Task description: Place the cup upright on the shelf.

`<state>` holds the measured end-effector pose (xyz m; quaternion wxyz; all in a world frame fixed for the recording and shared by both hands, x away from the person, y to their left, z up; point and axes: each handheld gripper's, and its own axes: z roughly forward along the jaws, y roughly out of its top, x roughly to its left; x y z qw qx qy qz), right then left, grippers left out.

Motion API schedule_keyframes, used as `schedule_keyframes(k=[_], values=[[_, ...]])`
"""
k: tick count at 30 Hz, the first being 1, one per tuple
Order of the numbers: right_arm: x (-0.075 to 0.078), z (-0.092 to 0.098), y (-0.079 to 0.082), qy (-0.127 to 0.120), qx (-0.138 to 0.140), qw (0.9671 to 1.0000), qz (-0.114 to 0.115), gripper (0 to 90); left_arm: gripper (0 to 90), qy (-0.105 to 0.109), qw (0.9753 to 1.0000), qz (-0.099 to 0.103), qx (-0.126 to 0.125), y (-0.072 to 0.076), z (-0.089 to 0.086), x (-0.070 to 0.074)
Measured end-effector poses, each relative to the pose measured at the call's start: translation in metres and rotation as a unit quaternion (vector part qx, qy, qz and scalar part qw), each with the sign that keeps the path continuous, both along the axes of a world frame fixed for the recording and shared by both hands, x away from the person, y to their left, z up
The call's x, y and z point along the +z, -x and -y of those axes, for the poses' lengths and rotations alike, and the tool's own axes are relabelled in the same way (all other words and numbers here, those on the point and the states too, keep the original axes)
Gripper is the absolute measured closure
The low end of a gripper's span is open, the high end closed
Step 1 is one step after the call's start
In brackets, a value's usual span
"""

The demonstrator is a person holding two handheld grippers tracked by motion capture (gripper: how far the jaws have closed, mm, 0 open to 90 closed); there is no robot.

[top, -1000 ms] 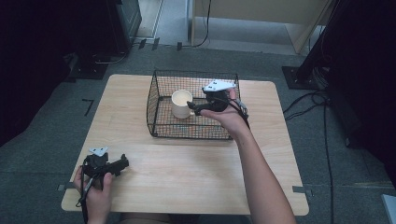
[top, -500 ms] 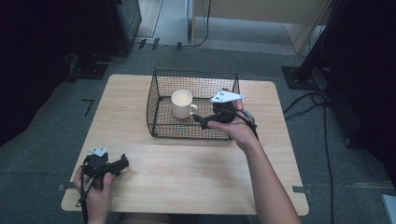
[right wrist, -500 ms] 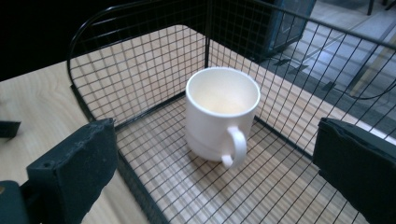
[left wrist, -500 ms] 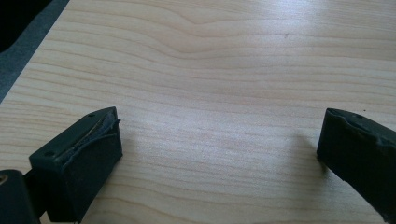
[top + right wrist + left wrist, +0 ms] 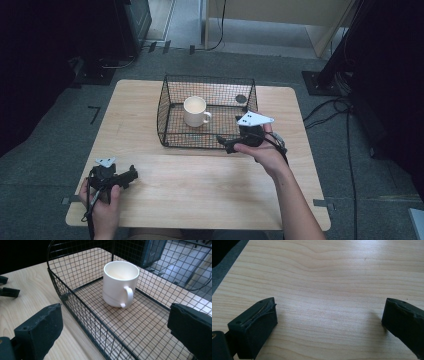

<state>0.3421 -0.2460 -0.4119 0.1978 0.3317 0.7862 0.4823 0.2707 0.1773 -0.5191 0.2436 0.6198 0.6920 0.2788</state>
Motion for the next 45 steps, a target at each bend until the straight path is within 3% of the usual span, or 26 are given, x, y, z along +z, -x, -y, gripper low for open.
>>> schedule_keyframes(k=[13,28,37,45], values=[[-0.015,0.026,0.027,0.0,-0.026,0.9997,-0.003,0.0,0.1,0.0,1.0,0.0,0.0,0.0,0.0,0.0],[-0.036,0.074,0.064,0.003,-0.074,0.9971,-0.018,0.0,0.1,0.0,1.0,0.0,0.001,0.0,0.0,0.0],[-0.053,0.11,0.085,0.009,-0.113,0.9929,-0.036,0.0,0.1,0.0,1.0,0.001,0.001,0.0,0.0,0.0],[-0.067,0.143,0.104,0.012,-0.151,0.9873,-0.049,0.0,0.1,0.0,1.0,0.0,0.0,0.0,0.0,0.0]])
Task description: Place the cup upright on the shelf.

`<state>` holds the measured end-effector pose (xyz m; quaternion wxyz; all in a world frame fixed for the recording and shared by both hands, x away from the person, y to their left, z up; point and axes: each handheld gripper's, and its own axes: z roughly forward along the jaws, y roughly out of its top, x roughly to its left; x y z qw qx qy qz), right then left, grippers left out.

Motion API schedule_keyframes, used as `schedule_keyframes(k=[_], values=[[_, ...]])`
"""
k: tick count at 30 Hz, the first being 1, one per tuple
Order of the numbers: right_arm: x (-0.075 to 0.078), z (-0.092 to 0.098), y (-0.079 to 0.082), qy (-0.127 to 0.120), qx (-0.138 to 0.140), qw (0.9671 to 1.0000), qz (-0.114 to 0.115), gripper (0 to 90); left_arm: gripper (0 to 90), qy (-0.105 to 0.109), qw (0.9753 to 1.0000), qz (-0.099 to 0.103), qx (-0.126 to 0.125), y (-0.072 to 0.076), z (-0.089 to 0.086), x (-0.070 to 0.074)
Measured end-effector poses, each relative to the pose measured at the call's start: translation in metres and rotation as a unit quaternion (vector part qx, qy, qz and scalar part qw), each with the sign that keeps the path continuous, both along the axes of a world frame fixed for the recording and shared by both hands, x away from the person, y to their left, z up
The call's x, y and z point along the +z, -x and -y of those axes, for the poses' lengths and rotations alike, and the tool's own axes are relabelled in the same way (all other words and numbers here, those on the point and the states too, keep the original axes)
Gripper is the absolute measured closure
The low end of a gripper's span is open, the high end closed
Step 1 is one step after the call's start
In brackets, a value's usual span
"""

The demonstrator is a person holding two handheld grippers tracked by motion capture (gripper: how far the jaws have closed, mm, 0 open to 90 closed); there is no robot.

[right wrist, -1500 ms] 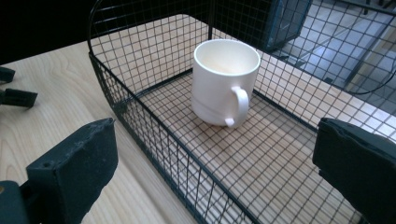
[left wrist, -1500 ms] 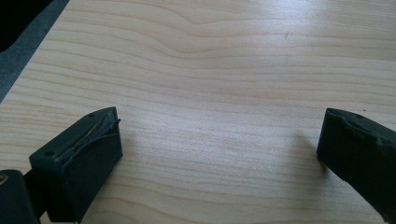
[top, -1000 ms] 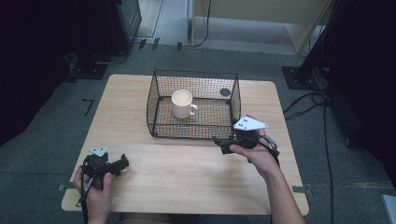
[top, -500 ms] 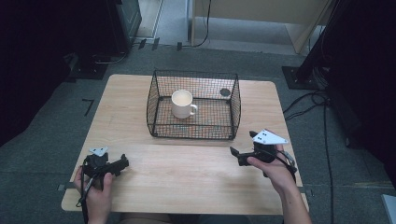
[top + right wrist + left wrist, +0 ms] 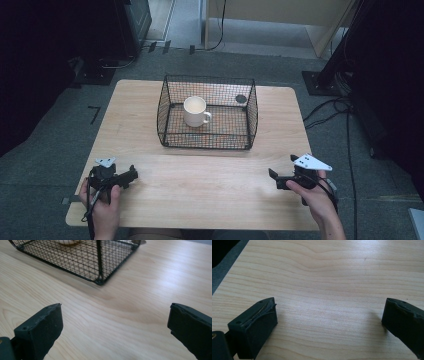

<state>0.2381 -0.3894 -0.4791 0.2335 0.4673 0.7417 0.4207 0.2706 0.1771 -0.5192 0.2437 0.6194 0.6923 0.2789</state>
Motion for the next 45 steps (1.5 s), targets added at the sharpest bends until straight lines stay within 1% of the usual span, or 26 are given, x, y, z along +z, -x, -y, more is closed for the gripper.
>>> schedule_keyframes(k=[4,7,10,16,17,19,22,24,27,29,31,34,39,45], values=[[-0.009,0.015,0.01,-0.002,-0.02,0.9998,-0.009,0.0,0.1,0.0,1.0,0.0,0.0,0.0,0.0,0.0],[-0.014,0.023,0.015,0.002,-0.028,0.9995,-0.012,0.0,0.1,0.0,1.0,0.0,0.0,0.0,0.0,0.0],[-0.02,0.03,0.021,0.0,-0.04,0.999,-0.018,0.0,0.1,0.0,1.0,0.0,0.0,0.0,0.0,0.0],[-0.03,0.04,0.028,0.007,-0.056,0.998,-0.029,0.0,0.1,0.0,1.0,0.0,0.0,0.0,0.0,0.0],[-0.031,0.041,0.029,0.01,-0.058,0.9977,-0.033,0.0,0.1,0.0,1.0,0.0,0.0,0.0,0.0,0.0],[-0.035,0.042,0.031,0.027,-0.066,0.9965,-0.045,0.0,0.1,0.0,1.0,0.0,0.0,0.0,0.0,0.0],[-0.04,0.043,0.032,0.039,-0.073,0.9948,-0.059,0.0,0.1,0.0,1.0,0.0,0.0,0.0,0.0,0.0],[-0.043,0.044,0.033,0.048,-0.073,0.9941,-0.064,0.0,0.1,0.0,1.0,0.0,0.0,0.0,0.0,0.0],[-0.046,0.043,0.033,0.051,-0.073,0.9931,-0.076,0.0,0.1,0.0,1.0,0.0,0.0,0.0,0.0,0.0],[-0.046,0.043,0.034,0.054,-0.075,0.9928,-0.077,0.0,0.1,0.0,1.0,0.0,0.0,0.0,0.0,0.0],[-0.047,0.043,0.033,0.059,-0.074,0.9918,-0.086,0.0,0.1,0.0,1.0,0.0,0.0,0.0,0.0,0.0],[-0.048,0.044,0.032,0.05,-0.072,0.9916,-0.095,0.0,0.1,0.0,1.0,0.0,0.0,0.0,0.0,0.0],[-0.048,0.044,0.032,0.05,-0.072,0.9916,-0.095,0.0,0.1,0.0,1.0,0.0,0.0,0.0,0.0,0.0],[-0.047,0.045,0.034,0.048,-0.076,0.9919,-0.09,2.7,0.1,0.0,1.0,0.0,0.0,0.0,0.0,0.0]])
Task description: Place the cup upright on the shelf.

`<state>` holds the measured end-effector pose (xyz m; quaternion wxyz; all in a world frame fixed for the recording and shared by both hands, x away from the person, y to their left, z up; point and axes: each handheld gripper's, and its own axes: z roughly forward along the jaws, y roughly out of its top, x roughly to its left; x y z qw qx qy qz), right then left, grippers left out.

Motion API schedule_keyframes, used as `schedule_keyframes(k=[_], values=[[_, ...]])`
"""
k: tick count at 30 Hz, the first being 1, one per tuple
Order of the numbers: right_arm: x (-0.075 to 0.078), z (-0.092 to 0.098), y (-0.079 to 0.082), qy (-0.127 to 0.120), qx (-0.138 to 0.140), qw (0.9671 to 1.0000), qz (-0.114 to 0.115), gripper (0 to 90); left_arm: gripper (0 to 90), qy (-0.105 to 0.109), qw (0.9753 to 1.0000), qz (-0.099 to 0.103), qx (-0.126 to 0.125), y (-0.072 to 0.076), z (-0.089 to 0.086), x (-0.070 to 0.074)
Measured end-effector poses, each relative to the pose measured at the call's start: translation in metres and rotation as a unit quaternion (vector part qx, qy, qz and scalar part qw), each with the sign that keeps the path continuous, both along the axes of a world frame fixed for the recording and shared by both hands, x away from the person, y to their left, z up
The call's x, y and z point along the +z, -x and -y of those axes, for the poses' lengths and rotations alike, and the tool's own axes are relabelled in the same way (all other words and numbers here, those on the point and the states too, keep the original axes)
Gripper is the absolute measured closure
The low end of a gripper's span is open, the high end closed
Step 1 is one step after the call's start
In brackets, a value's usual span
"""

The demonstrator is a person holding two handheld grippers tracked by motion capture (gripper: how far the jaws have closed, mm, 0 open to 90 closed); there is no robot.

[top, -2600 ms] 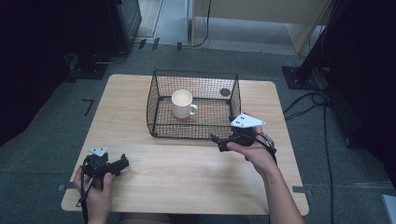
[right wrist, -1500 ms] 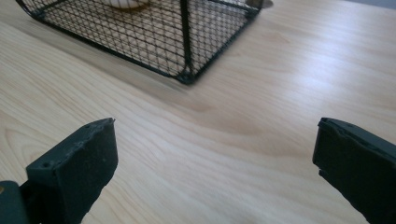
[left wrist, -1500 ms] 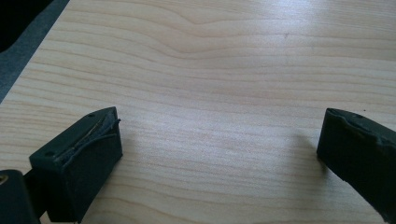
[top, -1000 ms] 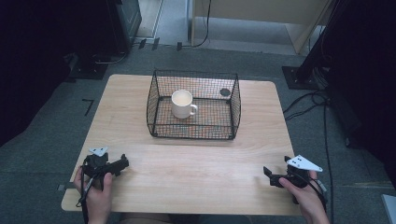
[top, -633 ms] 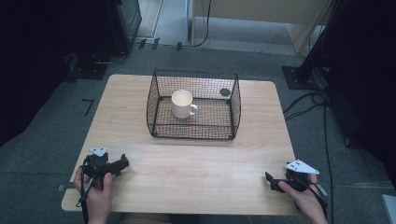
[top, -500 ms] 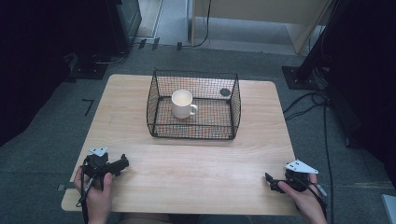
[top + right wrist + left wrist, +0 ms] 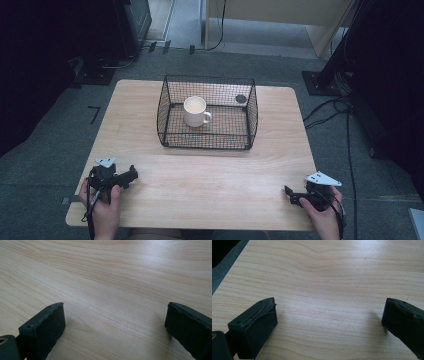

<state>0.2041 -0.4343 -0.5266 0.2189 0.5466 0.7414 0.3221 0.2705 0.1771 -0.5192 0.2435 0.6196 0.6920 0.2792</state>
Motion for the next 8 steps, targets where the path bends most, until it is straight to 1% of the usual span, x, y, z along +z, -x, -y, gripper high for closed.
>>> schedule_keyframes(k=[2,5,8], values=[[0.0001,-0.0021,0.0008,0.0,-0.011,0.9999,0.0,3.3,0.1,0.0,1.0,0.0,0.0,0.0,0.0,0.0],[0.0002,-0.0032,0.0012,0.0,-0.011,0.9999,0.002,5.0,0.1,0.0,1.0,0.0,0.0,0.0,0.0,0.0],[0.0008,-0.0009,0.0035,-0.005,-0.021,0.9997,0.008,11.7,0.1,0.0,1.0,0.0,0.0,-0.0001,0.0,0.0]])
